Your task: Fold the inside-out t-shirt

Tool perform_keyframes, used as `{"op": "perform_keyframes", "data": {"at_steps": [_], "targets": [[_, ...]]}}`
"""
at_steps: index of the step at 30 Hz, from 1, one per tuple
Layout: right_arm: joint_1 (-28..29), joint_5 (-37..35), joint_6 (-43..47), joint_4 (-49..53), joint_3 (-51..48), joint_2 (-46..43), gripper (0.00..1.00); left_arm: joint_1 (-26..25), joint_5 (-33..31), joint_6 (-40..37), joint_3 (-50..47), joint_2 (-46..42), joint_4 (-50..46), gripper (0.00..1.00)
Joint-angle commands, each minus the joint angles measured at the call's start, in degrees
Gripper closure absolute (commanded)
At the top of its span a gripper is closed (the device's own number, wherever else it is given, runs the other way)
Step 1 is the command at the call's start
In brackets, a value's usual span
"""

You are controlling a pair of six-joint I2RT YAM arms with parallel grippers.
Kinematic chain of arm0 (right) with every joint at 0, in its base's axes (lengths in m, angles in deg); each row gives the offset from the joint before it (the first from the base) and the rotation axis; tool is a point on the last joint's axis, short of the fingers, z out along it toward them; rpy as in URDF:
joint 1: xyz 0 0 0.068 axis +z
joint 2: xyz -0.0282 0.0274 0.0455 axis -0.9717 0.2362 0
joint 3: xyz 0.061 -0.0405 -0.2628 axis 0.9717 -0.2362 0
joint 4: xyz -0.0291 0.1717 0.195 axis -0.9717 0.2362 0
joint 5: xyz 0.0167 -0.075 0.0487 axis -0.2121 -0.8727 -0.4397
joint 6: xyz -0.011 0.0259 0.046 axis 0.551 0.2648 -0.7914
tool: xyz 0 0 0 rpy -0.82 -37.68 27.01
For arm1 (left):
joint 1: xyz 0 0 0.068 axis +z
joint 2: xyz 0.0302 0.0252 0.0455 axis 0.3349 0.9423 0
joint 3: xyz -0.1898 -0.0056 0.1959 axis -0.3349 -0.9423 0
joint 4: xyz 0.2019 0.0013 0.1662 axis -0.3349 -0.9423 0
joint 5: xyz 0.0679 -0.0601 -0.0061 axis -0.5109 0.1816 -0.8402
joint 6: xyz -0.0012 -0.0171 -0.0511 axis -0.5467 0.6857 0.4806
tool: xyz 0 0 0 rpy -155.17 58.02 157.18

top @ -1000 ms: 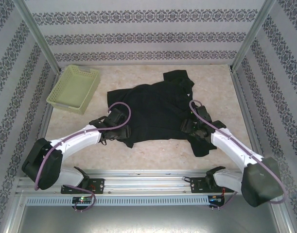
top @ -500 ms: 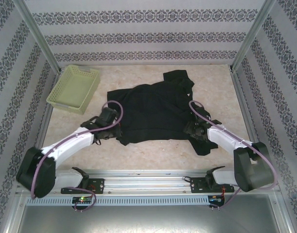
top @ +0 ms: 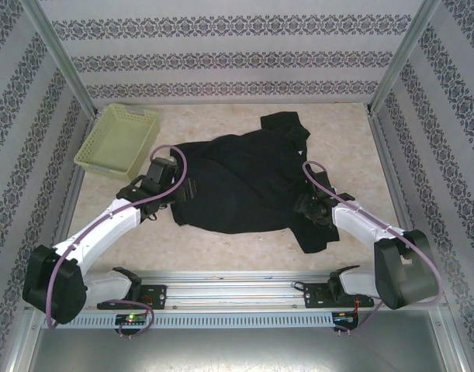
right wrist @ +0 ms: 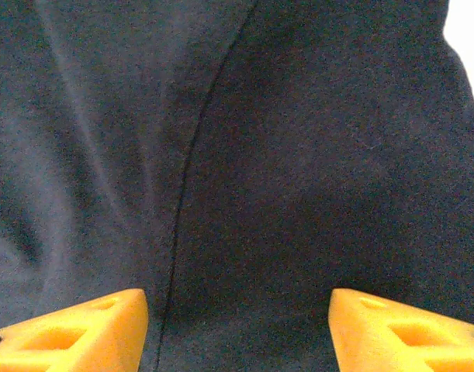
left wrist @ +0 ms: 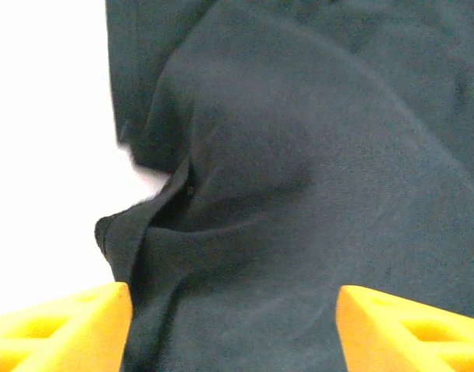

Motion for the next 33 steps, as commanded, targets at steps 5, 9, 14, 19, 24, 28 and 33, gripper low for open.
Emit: {"op": "perform_keyframes", "data": {"at_steps": [5, 9, 14, 19, 24, 28, 33], "targets": [[0.69, -2.61, 1.48, 3.86, -0.55, -5.02, 0.36, -6.63, -3.81, 4.18, -4.83, -3.04, -6.16, 0.24], [0.65, -2.29, 1.36, 4.08, -0.89, -5.55, 0.36, -8.17, -5.53, 8.5, -7.47, -4.65, -8.66, 0.24], [0.76, -3.68, 1.5, 4.56, -0.89, -5.29, 0.36, -6.9, -5.46, 12.68, -12.69, -5.38, -4.75, 0.26], [-0.75, -4.57, 2.12, 4.89, -0.16, -6.79, 0.36, -1.95, 2.62, 10.58, -12.18, 2.91, 1.65, 0.53], [-1.6, -4.27, 8.17, 3.27, 7.56, -5.29, 0.34, -0.45, -4.97, 5.75, -3.49, 1.86, -1.67, 0.46], [-2.34, -4.22, 13.55, 3.76, 19.58, 4.55, 0.33, 0.13, -6.33, 2.2, 8.72, 9.77, -1.82, 0.37], [-2.96, -4.78, 18.14, 8.28, 36.34, 21.1, 0.34, 0.17, 0.78, 2.47, 19.13, 23.34, -0.12, 0.36]]}}
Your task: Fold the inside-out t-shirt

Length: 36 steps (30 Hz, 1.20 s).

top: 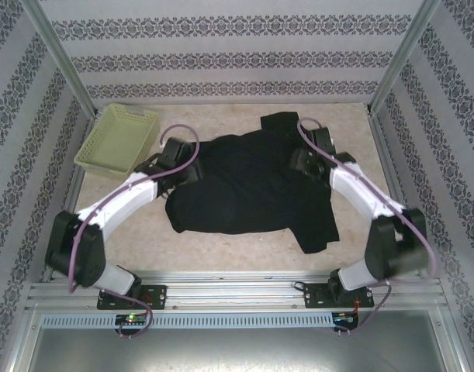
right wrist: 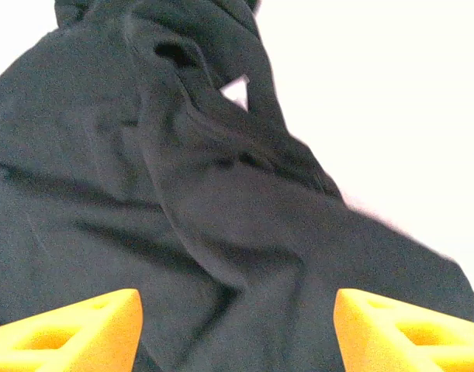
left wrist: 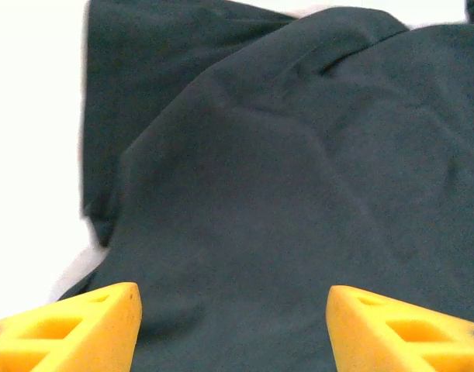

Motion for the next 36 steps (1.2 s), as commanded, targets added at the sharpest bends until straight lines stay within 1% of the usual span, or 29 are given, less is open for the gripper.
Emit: {"op": "perform_keyframes", "data": {"at_steps": [1, 3, 5, 9, 10, 13, 16, 19, 22, 26, 30, 34, 35, 36], "targets": [[-0.59, -2.05, 5.49, 5.3, 9.25, 10.24, 0.34, 0.54, 4.64, -1.25, 2.49, 7.23, -0.11, 0.36], [-0.86, -2.8, 6.25, 7.89, 14.46, 15.96, 0.33, 0.43, 6.34, -0.39, 2.61, 9.36, 0.96, 0.36], [-1.44, -3.5, 6.35, 10.4, 18.46, 20.53, 0.33, 0.46, 6.71, 0.16, 1.27, 10.23, 1.85, 0.35], [-2.38, -3.27, 6.55, 13.08, 23.07, 27.82, 0.33, 0.5, 6.13, 0.71, -2.7, 10.6, 3.28, 0.33], [-2.57, -3.07, 6.56, 13.52, 23.79, 29.22, 0.35, 0.53, 6.17, 0.79, -3.79, 10.76, 3.72, 0.33], [-3.61, -3.71, 6.35, 14.91, 24.88, 31.71, 0.48, 0.69, 5.93, 1.26, -6.75, 11.3, 4.44, 0.32], [-5.39, -4.13, 5.81, 14.28, 22.81, 31.04, 0.7, 1.32, 5.65, 2.02, -11.29, 10.5, 5.88, 0.31], [-7.47, -4.77, 5.19, 12.73, 18.69, 28.08, 0.91, 2.23, 5.26, 2.95, -15.95, 8.32, 7.01, 0.3], [-9.52, -5.44, 3.92, 9.55, 12.19, 22.77, 0.99, 2.41, 4.71, 3.66, -19.96, 5.23, 7.12, 0.3], [-11.01, -5.49, 2.13, 7.04, 4.26, 15.24, 1.0, 1.68, 3.87, 4.54, -24.4, 1.65, 5.23, 0.31], [-11.63, -6.13, -0.33, 5.9, -2.48, 9.42, 1.0, -1.7, 0.81, 5.78, -28.16, -2.39, 1.56, 0.31], [-11.72, -7.36, -1.02, 6.14, -5.8, 6.8, 0.99, -5.09, -0.41, 8.51, -31.81, -10.62, -0.95, 0.31], [-11.72, -7.99, -0.88, 6.81, -5.66, 6.62, 0.94, -5.3, -0.06, 8.49, -31.94, -13.23, -1.49, 0.31], [-11.65, -8.63, -0.79, 7.2, -5.42, 6.37, 0.86, -5.39, 0.68, 8.18, -31.8, -15.47, -1.24, 0.31]]}}
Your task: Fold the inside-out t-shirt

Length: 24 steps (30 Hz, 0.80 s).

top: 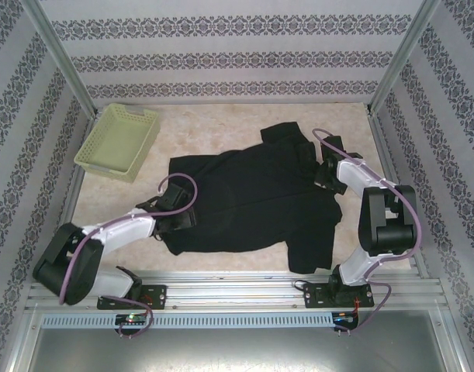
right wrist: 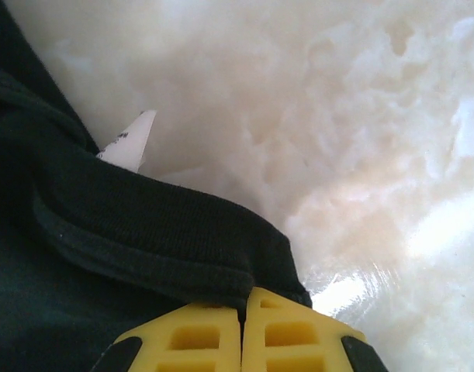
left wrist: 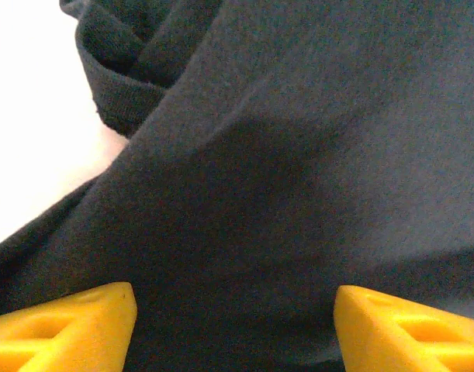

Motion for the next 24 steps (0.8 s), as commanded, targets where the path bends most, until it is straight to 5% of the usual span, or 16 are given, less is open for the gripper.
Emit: {"op": "perform_keyframes", "data": {"at_steps": [1, 5, 9, 17, 24], "targets": [[-0.17, -4.6, -0.61, 0.83, -0.03, -1.76, 0.81, -0.62, -0.41, 1.73, -0.36, -6.52, -7.2, 0.3], [4.07, -7.34, 3.09, 2.36, 5.8, -2.28, 0.62, 0.07, -6.19, -2.42, 9.23, -10.2, -9.31, 0.23], [8.65, -7.51, 6.97, 3.6, 14.72, 1.64, 0.4, 4.78, -9.84, -6.71, 20.69, -1.57, -7.59, 0.19], [9.38, -3.22, 10.3, 5.13, 32.4, 16.21, 0.39, 11.71, -15.0, -9.73, 44.33, 26.38, -12.16, 0.22], [9.2, -0.06, 13.04, 3.56, 39.3, 22.31, 0.38, 16.14, -11.65, -10.14, 54.43, 40.05, -13.68, 0.26]]}}
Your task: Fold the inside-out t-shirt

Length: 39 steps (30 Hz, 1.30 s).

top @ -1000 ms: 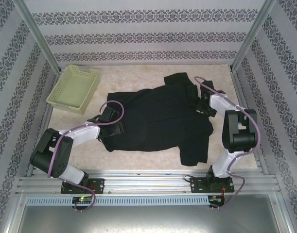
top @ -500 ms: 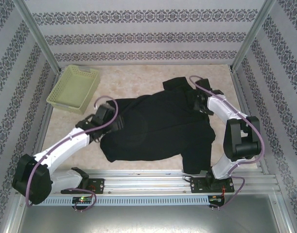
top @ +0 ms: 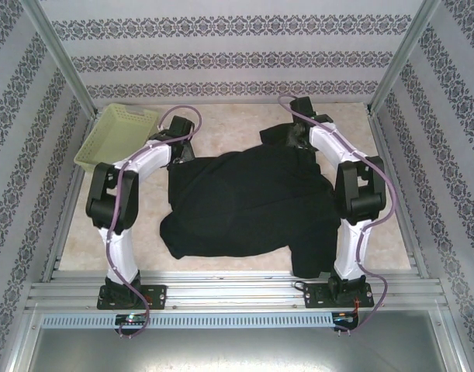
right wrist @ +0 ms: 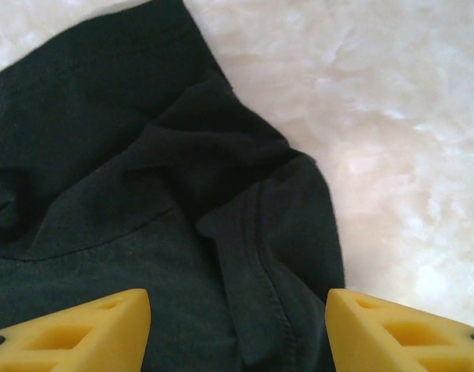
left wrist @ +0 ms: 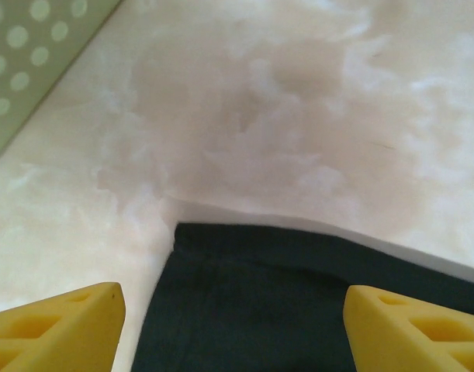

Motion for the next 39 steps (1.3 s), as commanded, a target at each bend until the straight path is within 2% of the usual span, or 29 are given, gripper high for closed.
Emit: {"op": "perform_keyframes", "data": {"at_steps": [1, 9, 13, 21, 24, 32, 35, 37, 39], "targets": [[-0.5, 2.02, 3.03, 0.12, 4.05, 1.52, 0.37, 1.9, 1.65, -2.45, 3.25, 2.3, -2.0, 0.26], [-3.91, 4.43, 3.25, 3.46, 15.74, 11.77, 0.34, 3.63, 5.27, -2.18, 6.79, 9.09, -2.6, 0.39], [-5.66, 6.57, 2.98, 7.83, 25.66, 18.54, 0.34, 3.67, 6.11, -1.55, 5.16, 9.32, -1.51, 0.45], [-6.63, 10.16, 2.8, 18.14, 48.99, 32.92, 0.33, 4.31, 7.33, -1.51, 3.14, 9.94, -0.89, 0.62], [-7.6, 14.67, 1.51, 20.65, 55.49, 36.93, 0.31, 4.82, 7.79, -1.56, 2.01, 9.89, 0.01, 0.67], [-8.08, 23.56, -3.04, 20.09, 57.66, 41.71, 0.29, 5.48, 9.78, -1.51, -0.64, 8.62, 2.03, 0.78], [-8.08, 22.29, -4.23, 22.33, 61.24, 43.52, 0.35, 5.48, 10.42, -1.24, -1.47, 7.37, 2.73, 0.82], [-8.17, 22.17, -4.69, 22.32, 61.85, 43.95, 0.42, 5.48, 10.94, -1.33, -2.07, 6.5, 3.43, 0.83], [-8.39, 21.62, -5.08, 22.6, 62.26, 44.16, 0.6, 5.56, 11.19, -1.16, -2.59, 5.45, 3.69, 0.86]]}}
